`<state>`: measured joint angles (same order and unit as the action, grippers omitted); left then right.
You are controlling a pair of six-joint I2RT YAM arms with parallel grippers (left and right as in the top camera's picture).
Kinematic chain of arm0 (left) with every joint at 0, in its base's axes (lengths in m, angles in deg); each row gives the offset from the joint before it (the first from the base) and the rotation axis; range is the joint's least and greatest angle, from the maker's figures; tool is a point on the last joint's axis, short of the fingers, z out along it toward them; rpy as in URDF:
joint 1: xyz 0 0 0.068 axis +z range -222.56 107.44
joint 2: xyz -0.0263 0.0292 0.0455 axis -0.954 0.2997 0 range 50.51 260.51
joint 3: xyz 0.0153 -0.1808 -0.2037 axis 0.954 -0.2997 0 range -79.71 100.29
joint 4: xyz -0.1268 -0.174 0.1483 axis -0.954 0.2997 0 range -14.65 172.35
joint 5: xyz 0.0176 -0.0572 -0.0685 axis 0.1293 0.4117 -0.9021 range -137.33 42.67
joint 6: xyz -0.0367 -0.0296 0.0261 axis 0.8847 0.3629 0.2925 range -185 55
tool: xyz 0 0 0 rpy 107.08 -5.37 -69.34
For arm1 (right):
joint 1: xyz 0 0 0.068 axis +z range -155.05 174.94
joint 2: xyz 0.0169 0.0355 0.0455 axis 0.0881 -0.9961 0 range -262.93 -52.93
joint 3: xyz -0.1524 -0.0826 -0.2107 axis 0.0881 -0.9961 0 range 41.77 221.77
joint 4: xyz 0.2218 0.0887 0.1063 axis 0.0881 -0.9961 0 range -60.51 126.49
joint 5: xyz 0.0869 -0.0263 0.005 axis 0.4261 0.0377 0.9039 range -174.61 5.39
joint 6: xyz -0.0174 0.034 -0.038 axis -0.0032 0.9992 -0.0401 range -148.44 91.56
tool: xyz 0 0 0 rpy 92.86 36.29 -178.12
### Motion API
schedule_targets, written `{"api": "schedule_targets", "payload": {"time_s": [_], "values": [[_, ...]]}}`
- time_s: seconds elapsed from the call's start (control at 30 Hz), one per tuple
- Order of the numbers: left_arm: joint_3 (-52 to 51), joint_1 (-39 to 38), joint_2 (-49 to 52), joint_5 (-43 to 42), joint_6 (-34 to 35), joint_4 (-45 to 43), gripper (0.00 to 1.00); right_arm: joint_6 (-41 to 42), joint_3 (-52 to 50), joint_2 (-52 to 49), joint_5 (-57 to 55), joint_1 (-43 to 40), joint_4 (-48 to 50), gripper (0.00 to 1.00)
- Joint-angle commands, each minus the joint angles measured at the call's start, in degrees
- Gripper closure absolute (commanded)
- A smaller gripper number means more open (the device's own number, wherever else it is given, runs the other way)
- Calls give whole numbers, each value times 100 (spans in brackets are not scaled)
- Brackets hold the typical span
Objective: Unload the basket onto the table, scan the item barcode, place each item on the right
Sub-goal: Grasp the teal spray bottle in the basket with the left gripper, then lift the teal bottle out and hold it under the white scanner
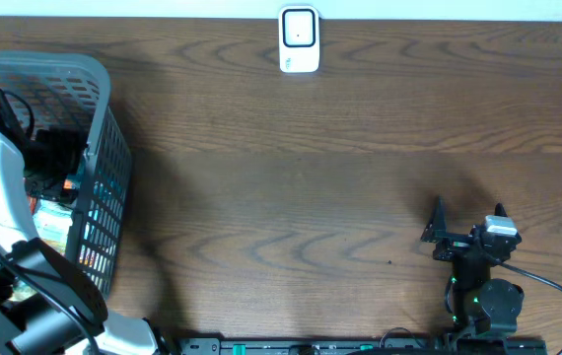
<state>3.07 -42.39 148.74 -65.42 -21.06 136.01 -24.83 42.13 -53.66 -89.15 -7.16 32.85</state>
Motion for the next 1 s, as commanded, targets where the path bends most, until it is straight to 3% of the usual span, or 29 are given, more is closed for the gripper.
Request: {"api": "schedule_targets", "payload": {"time_s": [0.0,0.07,0.33,0.7,0.97], "values": [[-28,2,142,-232,-109,31,43,-72,-4,9,-44,28,-20,1],[-26,4,131,-232,-107,28,55,-72,-4,9,-44,28,-20,1],[170,4,44,-234,-109,35,76,-70,-4,9,-44,28,-20,1],[730,4,-966,-181,-153,9,78,-72,-4,9,-46,28,-20,1],[999,2,-2356,-184,-153,-210,78,-70,-4,9,-46,28,-20,1]]}}
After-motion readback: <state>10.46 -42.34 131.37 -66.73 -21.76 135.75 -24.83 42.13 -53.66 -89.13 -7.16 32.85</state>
